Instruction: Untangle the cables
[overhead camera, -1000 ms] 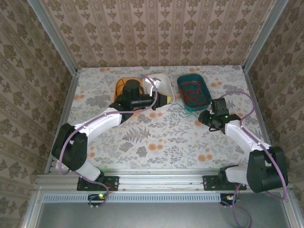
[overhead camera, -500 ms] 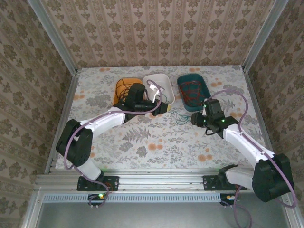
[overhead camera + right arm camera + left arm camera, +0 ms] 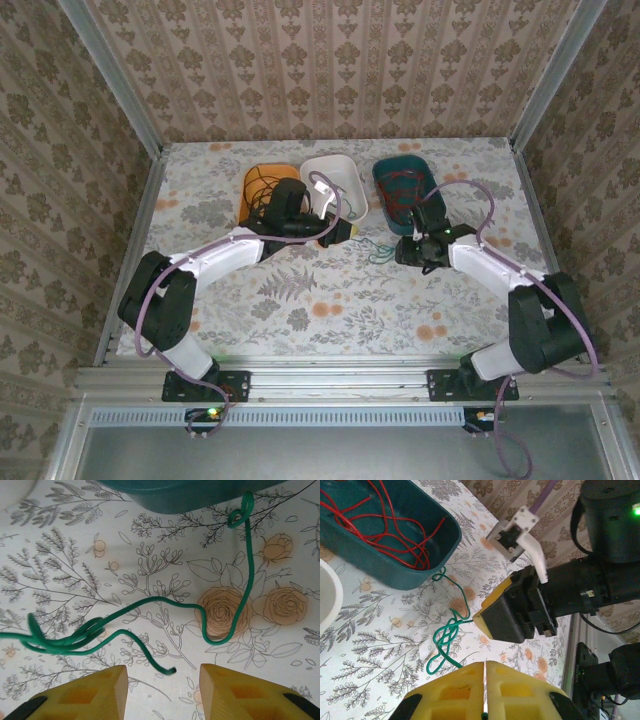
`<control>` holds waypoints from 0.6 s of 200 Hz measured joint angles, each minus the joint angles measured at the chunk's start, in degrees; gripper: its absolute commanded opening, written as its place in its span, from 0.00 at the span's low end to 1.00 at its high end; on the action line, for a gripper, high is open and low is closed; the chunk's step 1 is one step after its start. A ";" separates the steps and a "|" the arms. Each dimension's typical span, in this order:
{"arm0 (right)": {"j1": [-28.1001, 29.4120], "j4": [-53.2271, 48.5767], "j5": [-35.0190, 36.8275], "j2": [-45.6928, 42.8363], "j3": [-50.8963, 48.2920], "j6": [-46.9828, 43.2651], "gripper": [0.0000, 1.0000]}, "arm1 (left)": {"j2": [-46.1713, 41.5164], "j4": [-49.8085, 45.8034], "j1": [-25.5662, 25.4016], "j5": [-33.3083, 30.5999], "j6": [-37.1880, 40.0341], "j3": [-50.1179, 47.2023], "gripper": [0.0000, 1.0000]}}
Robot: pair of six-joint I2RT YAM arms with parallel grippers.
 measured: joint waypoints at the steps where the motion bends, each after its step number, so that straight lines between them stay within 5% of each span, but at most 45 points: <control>1: 0.00 0.02 0.00 0.11 0.04 -0.02 0.42 | 0.00 0.00 0.00 0.00 0.00 0.00 0.00; 29: 0.00 0.04 -0.59 2.69 0.70 -0.28 0.31 | 0.00 0.00 0.00 -0.15 0.20 0.00 0.00; 66: -0.11 0.61 -1.97 3.91 0.94 0.26 0.00 | 0.00 -0.26 0.00 -0.37 0.57 0.00 0.00; 120: -1.27 1.57 -2.56 1.31 1.05 0.63 0.00 | 0.00 -2.93 0.57 -0.94 1.11 -0.15 0.00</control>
